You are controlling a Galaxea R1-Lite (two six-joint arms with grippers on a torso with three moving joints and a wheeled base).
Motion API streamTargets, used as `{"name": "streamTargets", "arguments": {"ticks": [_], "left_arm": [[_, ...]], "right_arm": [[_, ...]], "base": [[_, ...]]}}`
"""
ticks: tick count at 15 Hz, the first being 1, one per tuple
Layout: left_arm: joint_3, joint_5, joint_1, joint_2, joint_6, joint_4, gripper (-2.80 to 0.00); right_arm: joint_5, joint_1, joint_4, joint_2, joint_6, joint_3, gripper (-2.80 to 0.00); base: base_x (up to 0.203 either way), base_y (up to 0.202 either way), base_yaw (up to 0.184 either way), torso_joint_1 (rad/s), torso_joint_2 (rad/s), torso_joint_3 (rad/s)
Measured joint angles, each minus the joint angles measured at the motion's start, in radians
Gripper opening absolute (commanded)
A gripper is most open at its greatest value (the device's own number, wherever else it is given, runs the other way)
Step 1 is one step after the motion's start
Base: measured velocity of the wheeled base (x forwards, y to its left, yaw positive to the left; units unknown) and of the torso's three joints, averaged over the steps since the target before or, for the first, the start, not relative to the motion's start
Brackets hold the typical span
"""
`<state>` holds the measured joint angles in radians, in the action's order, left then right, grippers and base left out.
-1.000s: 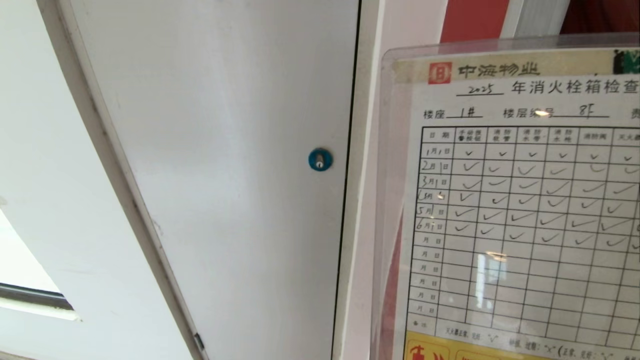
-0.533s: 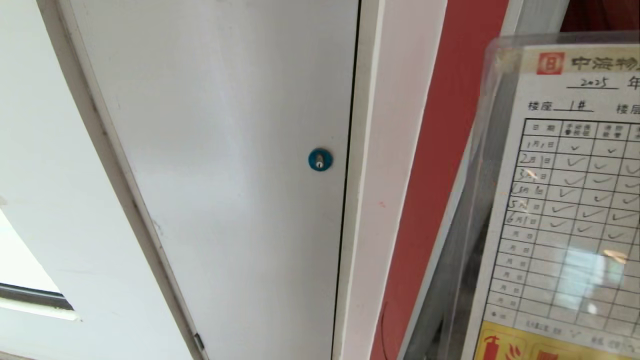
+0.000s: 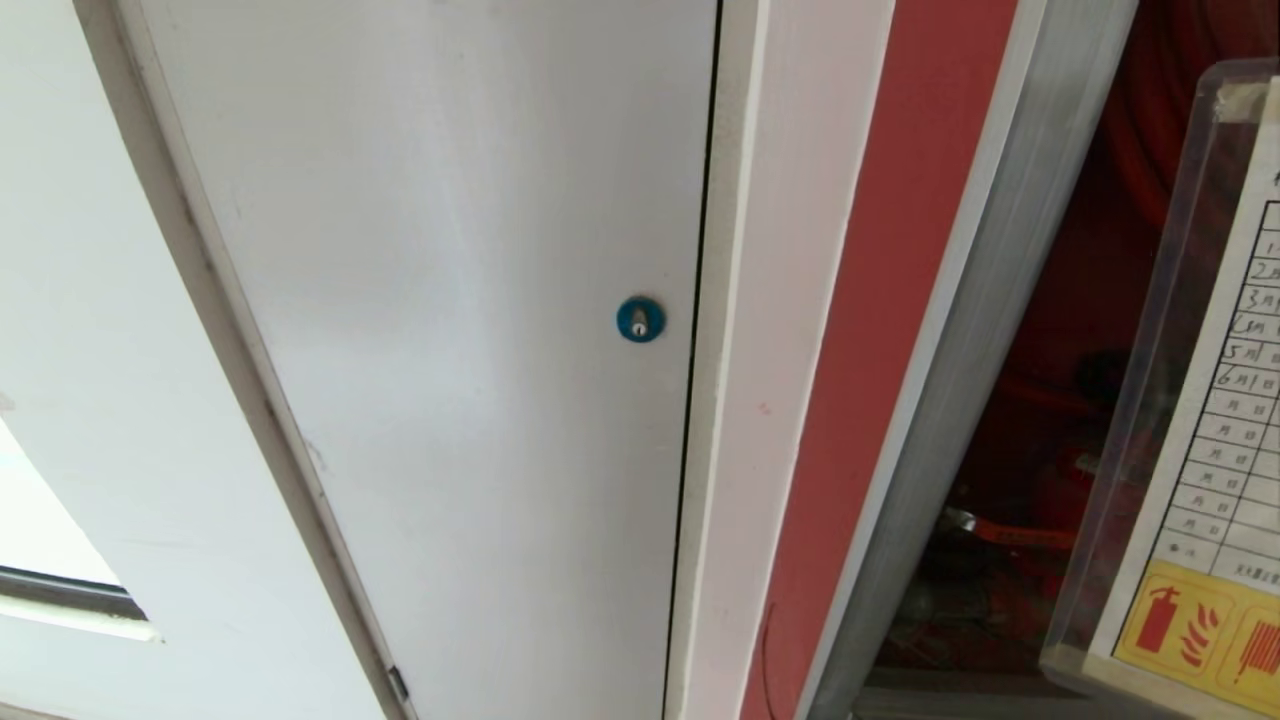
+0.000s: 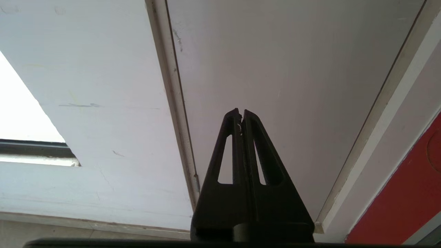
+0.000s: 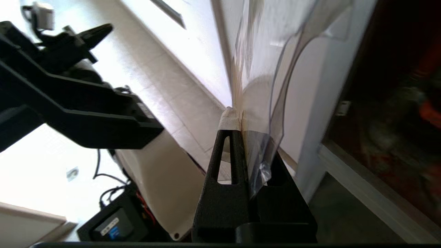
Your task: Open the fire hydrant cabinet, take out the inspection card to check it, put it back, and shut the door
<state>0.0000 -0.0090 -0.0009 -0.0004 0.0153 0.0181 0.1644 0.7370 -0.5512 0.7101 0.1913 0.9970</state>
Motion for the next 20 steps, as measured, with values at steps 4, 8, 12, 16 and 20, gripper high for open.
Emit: {"name": "streamTargets", "arguments": {"ticks": [4, 8, 12, 16, 20], "left_arm": [[0.000, -0.001, 0.000, 0.000, 0.000, 0.000, -2.80], [0.000, 0.000, 0.000, 0.000, 0.000, 0.000, -2.80], [0.000, 0.000, 0.000, 0.000, 0.000, 0.000, -2.80], [0.000, 0.000, 0.000, 0.000, 0.000, 0.000, -2.80], [0.000, 0.000, 0.000, 0.000, 0.000, 0.000, -2.80]], "right_arm": [[-0.183, 0.000, -0.099, -0.003, -0.015, 0.084, -2.80], [-0.414, -0.001, -0.219, 0.040, -0.055, 0.153, -2.80], [-0.658, -0.001, -0.268, 0.094, -0.176, 0.230, -2.80], [-0.806, -0.005, -0.306, 0.129, -0.354, 0.289, -2.80], [-0.824, -0.117, -0.318, 0.149, -0.575, 0.299, -2.80]], "base": [[0.000, 0.000, 0.000, 0.000, 0.00, 0.000], [0.000, 0.000, 0.000, 0.000, 0.00, 0.000], [0.000, 0.000, 0.000, 0.000, 0.00, 0.000], [0.000, 0.000, 0.000, 0.000, 0.00, 0.000], [0.000, 0.000, 0.000, 0.000, 0.00, 0.000]]}}
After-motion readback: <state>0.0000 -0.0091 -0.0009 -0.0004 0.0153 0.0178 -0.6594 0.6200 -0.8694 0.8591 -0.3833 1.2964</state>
